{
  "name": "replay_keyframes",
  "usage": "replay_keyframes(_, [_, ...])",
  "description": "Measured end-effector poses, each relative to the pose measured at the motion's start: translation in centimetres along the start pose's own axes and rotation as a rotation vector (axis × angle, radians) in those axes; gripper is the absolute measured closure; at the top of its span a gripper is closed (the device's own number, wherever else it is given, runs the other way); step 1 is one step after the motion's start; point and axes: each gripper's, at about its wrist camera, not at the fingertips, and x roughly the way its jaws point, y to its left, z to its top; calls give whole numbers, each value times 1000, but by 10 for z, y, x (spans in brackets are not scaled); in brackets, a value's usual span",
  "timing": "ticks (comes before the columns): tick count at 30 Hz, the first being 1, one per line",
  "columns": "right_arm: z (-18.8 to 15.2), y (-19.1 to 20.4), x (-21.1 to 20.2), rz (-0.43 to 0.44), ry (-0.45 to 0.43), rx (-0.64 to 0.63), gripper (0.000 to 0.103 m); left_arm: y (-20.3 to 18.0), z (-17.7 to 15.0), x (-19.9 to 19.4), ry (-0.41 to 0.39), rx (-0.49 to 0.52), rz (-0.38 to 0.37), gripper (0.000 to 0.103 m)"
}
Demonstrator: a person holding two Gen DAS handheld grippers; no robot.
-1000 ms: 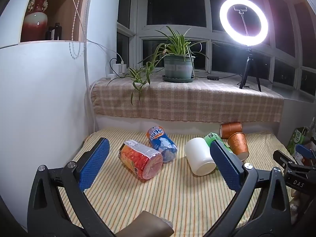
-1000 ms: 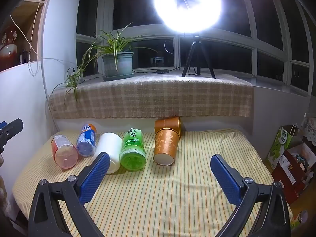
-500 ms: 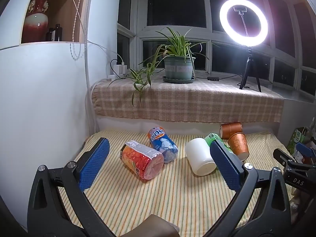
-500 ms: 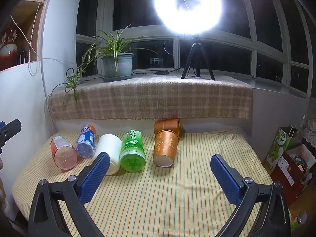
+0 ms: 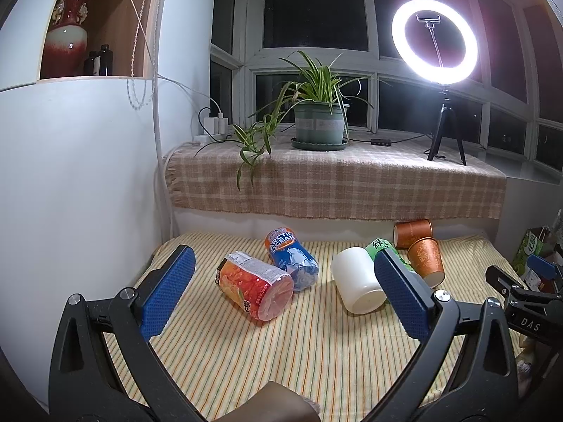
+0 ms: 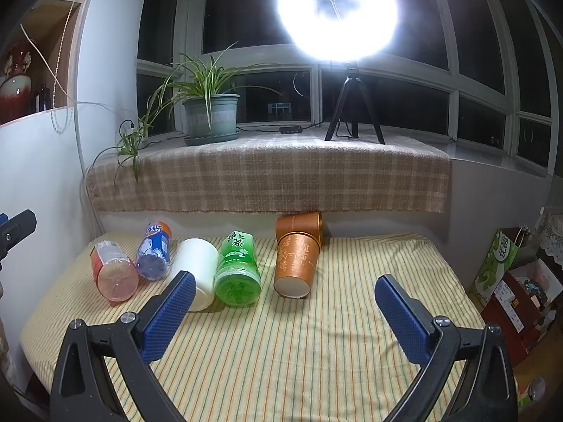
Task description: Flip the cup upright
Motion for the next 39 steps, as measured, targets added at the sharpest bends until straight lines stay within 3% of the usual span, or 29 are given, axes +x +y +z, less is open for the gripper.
replay_keyframes(39, [-1,4,8,4,28,-1,0,2,2,-4,-2,3,5,0])
